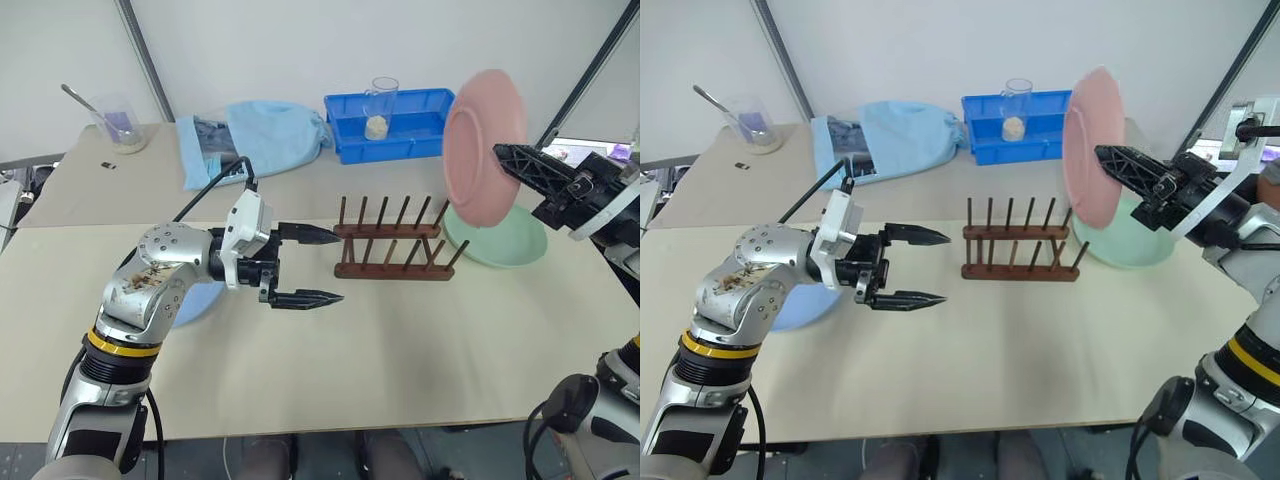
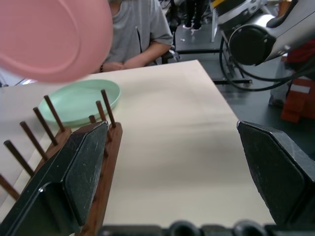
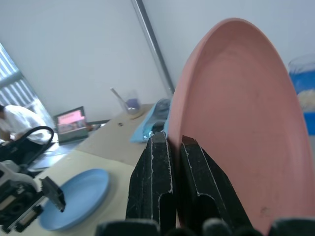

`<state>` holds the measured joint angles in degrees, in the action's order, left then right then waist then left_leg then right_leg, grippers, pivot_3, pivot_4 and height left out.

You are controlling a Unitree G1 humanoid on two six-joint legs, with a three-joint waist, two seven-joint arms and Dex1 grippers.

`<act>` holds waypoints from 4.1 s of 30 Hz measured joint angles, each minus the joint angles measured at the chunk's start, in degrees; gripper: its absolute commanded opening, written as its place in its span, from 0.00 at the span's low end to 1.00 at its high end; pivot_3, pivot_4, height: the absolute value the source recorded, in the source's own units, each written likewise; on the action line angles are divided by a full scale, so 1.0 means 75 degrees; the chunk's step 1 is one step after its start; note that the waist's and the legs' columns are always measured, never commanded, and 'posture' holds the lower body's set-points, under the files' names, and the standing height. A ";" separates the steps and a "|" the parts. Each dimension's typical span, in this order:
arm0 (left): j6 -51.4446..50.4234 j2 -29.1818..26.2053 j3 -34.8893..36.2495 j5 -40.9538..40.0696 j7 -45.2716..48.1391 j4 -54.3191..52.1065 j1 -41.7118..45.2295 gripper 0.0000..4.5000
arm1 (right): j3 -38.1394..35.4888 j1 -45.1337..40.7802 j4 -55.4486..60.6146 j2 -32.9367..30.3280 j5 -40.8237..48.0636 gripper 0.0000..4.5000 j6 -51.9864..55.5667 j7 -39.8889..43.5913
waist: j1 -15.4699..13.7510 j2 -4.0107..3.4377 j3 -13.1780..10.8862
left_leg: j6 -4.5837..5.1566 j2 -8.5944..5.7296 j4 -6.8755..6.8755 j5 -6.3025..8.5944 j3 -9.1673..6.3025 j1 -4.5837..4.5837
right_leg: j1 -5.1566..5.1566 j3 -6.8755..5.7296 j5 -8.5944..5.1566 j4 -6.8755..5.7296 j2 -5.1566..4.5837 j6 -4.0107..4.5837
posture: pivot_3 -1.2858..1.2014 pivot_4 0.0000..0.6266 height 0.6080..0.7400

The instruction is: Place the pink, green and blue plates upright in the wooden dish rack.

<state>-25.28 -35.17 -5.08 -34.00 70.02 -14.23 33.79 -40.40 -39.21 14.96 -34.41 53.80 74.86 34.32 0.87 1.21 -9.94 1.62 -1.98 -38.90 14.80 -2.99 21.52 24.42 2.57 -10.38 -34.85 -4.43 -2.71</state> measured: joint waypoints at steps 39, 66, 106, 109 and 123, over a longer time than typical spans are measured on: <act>-0.0481 -0.0160 0.0021 -0.0223 -0.0388 -0.0488 -0.0151 1.00 | 0.1496 0.0762 -0.2149 -0.3166 -0.0997 1.00 -0.2444 0.0680 | -0.0016 -0.0009 -0.0006 | 0.0007 -0.0005 -0.0005 0.0004 0.0038 0.0044 | 0.0011 -0.0017 -0.0011 0.0023 0.0000 -0.0018 | 0.52 0.24 1.00; 0.0199 0.0077 -0.0562 0.0495 -0.0654 -0.1267 -0.0403 1.00 | 0.6938 -0.1390 -0.9678 -0.1954 -0.8526 0.73 -1.0992 0.2193 | 0.0209 -0.0004 -0.0019 | 0.0017 -0.0006 -0.0003 0.0011 0.0146 -0.0044 | -0.0011 0.0121 -0.0002 0.0007 0.0001 -0.0036 | 0.52 0.24 1.00; -0.0454 -0.0763 0.0898 0.0122 -0.1362 -0.0755 -0.0659 1.00 | 0.2907 -0.1359 -0.0001 -0.0528 -0.1392 0.01 -0.4478 -0.0009 | 0.0145 -0.0003 -0.0025 | 0.0022 0.0004 -0.0012 0.0014 0.0101 -0.0047 | -0.0002 0.0134 0.0013 -0.0016 0.0008 -0.0043 | 0.52 0.24 1.00; -0.0442 -0.0821 0.0911 0.0140 -0.1304 -0.0696 -0.0703 1.00 | 0.2569 -0.0974 0.0490 0.0142 0.0284 0.01 -0.3414 -0.0940 | 0.0049 -0.0002 -0.0025 | 0.0030 -0.0006 -0.0008 0.0019 0.0096 -0.0028 | 0.0014 0.0131 0.0014 -0.0010 -0.0004 -0.0044 | 0.52 0.24 1.00; -0.0435 -0.0820 0.0846 0.0027 -0.0902 -0.0787 -0.0712 1.00 | 0.2756 0.0586 0.0752 -0.0129 0.1620 0.01 -0.2529 -0.1546 | 0.0031 -0.0001 -0.0024 | 0.0029 0.0000 -0.0016 0.0018 0.0118 0.0089 | 0.0143 0.0134 0.0038 -0.0022 0.0009 -0.0035 | 0.52 0.24 1.00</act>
<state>-28.55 -41.32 1.27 -33.80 63.26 -20.13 28.46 -19.73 -34.82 20.60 -35.38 65.95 55.89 22.72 1.11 1.20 -10.12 1.84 -1.99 -39.02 14.94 -2.11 22.19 25.50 3.57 -10.09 -35.01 -4.36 -2.97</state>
